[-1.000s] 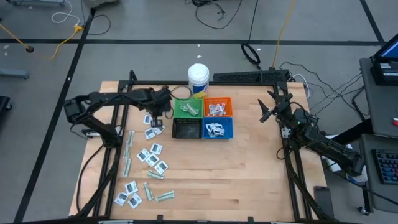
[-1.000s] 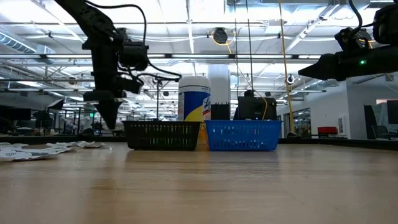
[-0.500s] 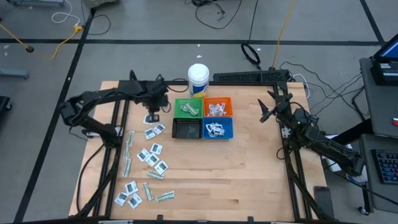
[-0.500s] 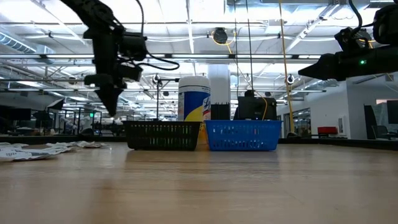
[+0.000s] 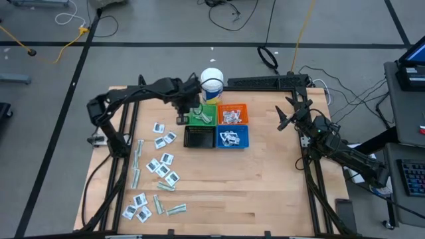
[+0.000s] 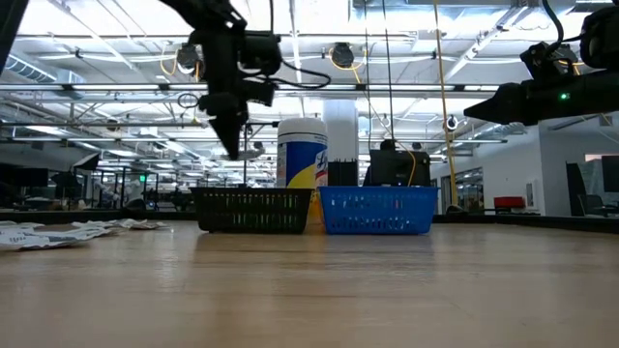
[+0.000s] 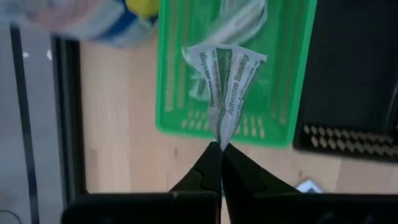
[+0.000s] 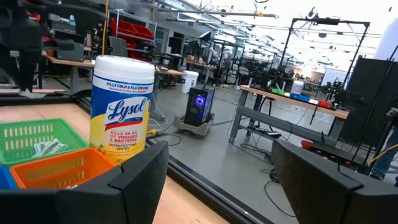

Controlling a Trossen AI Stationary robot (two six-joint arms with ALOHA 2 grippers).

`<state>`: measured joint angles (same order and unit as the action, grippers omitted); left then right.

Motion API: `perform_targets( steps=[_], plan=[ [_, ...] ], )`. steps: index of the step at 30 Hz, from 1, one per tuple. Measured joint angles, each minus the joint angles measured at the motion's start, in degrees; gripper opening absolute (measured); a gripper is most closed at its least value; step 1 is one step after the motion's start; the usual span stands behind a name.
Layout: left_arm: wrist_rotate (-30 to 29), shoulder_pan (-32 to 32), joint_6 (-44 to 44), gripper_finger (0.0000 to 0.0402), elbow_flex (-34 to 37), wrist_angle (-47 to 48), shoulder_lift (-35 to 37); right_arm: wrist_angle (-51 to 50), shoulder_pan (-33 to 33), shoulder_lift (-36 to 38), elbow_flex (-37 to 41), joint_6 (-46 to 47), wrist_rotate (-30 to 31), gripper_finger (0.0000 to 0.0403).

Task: Pick & Place First Aid Supplies
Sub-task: Put the green bandage pad into the green basket

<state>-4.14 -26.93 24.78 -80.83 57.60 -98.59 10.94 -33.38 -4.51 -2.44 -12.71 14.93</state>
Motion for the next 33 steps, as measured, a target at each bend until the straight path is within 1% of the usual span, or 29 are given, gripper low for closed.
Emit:
perform_targets(
  steps=[4, 7, 19, 25, 28, 33],
  plan=[
    [0.02, 0.96, -1.28, 0.0001, -5.02, 1.61, -2.89, 0.0, 0.01, 0.0, 0.0, 0.0, -0.02, 0.0279],
    [0.01, 1.26, -2.14, 0.0001, -7.18, 2.17, -4.71, 0.0, 0.02, -0.02, -0.02, 0.0, 0.0, 0.0279],
    [-3.77, 3.57, -3.97, 0.0, -7.37, -2.4, -13.22, 0.0, 0.01, -0.01, 0.0, 0.0, 0.0, 0.0279],
    [-3.98, 4.05, -5.25, 0.0002, -7.35, -3.02, -16.63, -0.02, 0.01, -0.02, 0.01, 0.0, 0.0, 0.0279],
    [-4.03, 4.21, -6.83, 0.0013, -7.35, -3.8, -17.33, -0.01, 0.01, -0.01, 0.0, 0.0, 0.01, 0.0279],
    [-4.01, 4.32, -6.99, 0.0037, -7.35, -4.12, -17.33, 0.01, 0.0, -0.02, -0.01, 0.0, 0.01, 0.0279]
  ],
)
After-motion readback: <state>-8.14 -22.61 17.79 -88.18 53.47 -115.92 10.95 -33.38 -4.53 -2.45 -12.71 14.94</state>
